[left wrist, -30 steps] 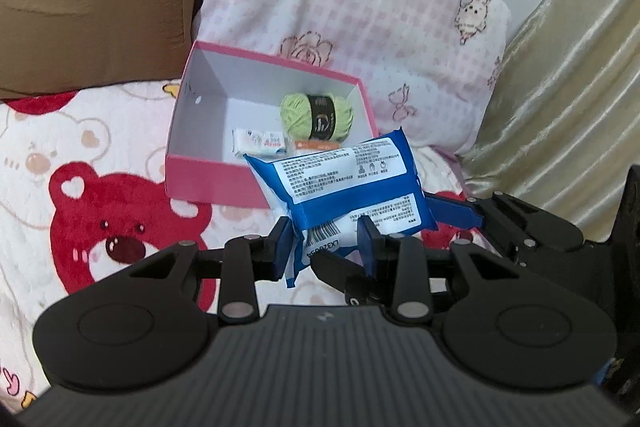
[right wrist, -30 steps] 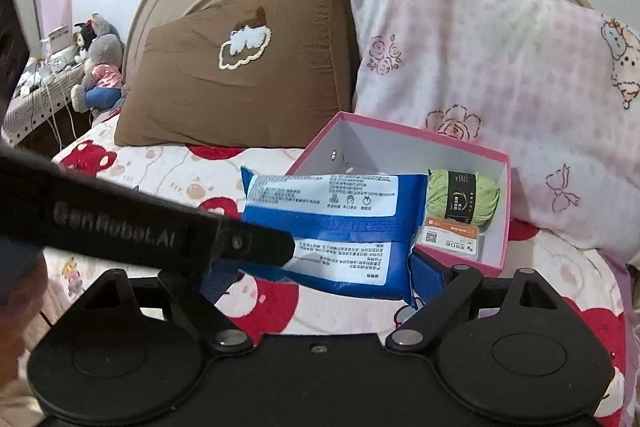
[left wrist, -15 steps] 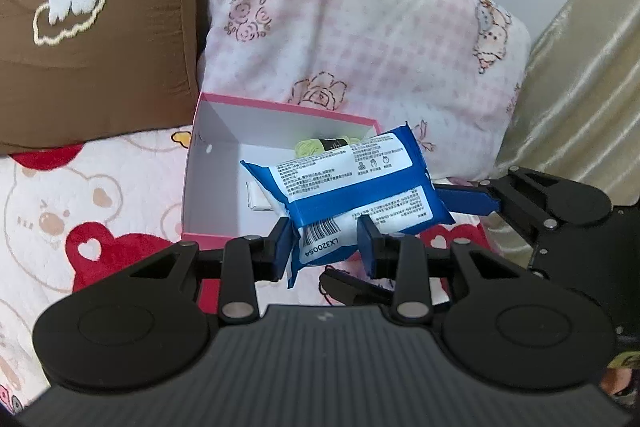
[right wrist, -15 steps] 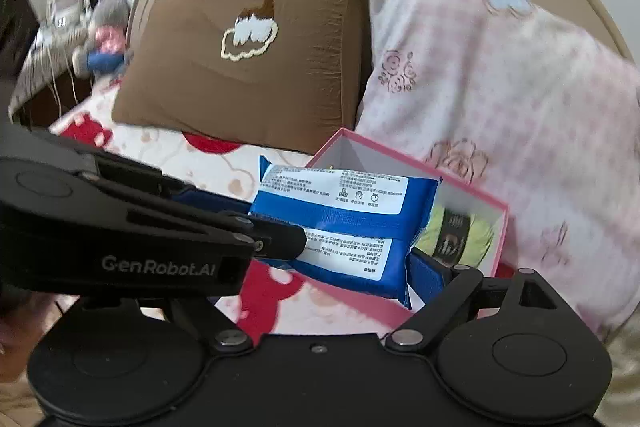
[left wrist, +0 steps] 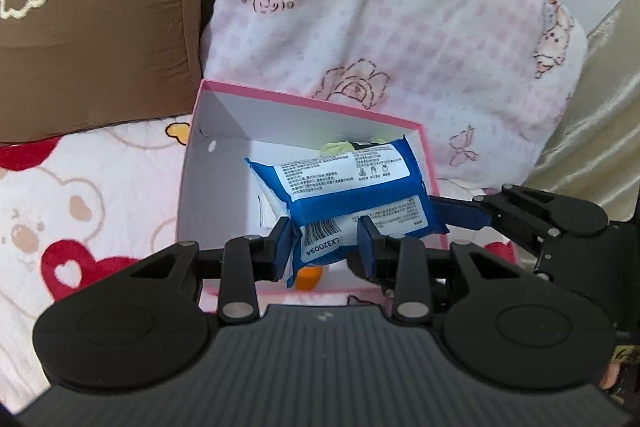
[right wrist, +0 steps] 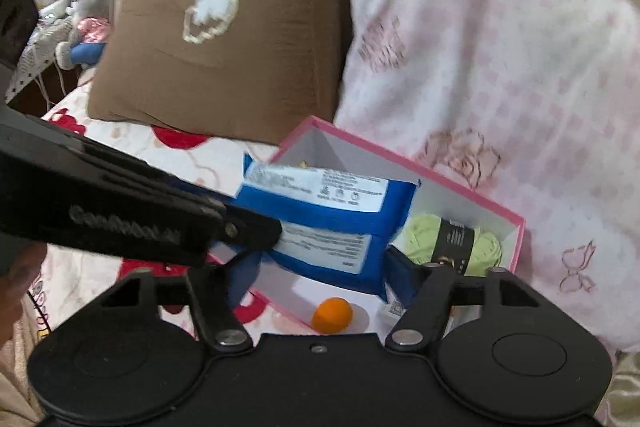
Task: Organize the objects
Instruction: 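Lower the blue pack into the pink box with both tools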
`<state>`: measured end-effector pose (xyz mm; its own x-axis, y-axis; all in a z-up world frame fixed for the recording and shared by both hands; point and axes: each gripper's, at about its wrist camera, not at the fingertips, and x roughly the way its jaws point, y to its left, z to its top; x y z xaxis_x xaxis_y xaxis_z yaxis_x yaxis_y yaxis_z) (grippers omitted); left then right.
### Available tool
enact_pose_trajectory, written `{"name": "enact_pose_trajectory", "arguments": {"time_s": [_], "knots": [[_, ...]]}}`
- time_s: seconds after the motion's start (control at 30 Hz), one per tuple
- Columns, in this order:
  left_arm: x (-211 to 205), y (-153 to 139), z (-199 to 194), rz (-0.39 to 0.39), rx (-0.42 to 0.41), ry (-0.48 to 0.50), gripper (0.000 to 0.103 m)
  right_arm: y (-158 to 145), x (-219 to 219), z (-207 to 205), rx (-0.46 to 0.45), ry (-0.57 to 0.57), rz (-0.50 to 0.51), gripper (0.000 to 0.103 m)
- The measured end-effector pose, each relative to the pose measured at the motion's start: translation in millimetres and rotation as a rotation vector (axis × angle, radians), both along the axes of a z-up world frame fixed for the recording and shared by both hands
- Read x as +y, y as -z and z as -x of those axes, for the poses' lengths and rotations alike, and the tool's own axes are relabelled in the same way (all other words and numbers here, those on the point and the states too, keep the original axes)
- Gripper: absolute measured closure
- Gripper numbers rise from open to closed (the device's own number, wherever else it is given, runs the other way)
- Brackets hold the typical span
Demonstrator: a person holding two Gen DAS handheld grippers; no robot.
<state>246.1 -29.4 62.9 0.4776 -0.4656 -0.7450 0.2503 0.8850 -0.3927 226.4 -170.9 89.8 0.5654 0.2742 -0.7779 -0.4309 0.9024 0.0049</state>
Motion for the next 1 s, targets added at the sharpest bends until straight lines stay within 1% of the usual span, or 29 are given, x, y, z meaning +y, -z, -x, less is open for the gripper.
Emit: {"name": "enact_pose_trajectory", "arguments": {"time_s": [0.1,0.27,0.37,0.4,0.5,0.6,0.7,0.77,1.0], "knots": [[-8.9,13.6,-12.9,-0.040,-0.015,0.001,0.071,12.9,-8.3,-15.0,0.027,0.036,-0.029,0.039],[-15.6,39.5,-36.4,-0.045,0.018,-0.025,0.071,33.6,-7.8,-33.6,0.037,0.060,-0.016,0.039],[-17.6,53.8,-47.0,-0.057,0.026,-0.031,0.071,47.8,-8.9,-47.0,0.063,0.065,-0.023,0.039],[-18.2,57.5,-50.0,-0.072,0.026,-0.074,0.071,52.2,-9.6,-51.3,0.067,0.069,-0.028,0.039],[-20.3,68.6,-61.8,-0.086,0.026,-0.078,0.071,65.5,-9.4,-64.1,0.088,0.078,-0.037,0.040],[-19.7,76.1,-72.3,-0.093,0.019,-0.089,0.071,76.4,-7.3,-77.6,0.091,0.080,-0.028,0.041],[-21.3,81.7,-77.9,-0.133,0.000,-0.106,0.071,84.9,-9.9,-90.1,0.114,0.087,-0.058,0.042],[-19.8,85.2,-84.7,-0.153,0.017,-0.106,0.071,91.6,-10.3,-96.2,0.130,0.080,-0.087,0.042],[-22.5,95.3,-103.4,-0.158,0.031,-0.075,0.071,112.2,-10.8,-116.0,0.153,0.071,-0.090,0.044]]}}
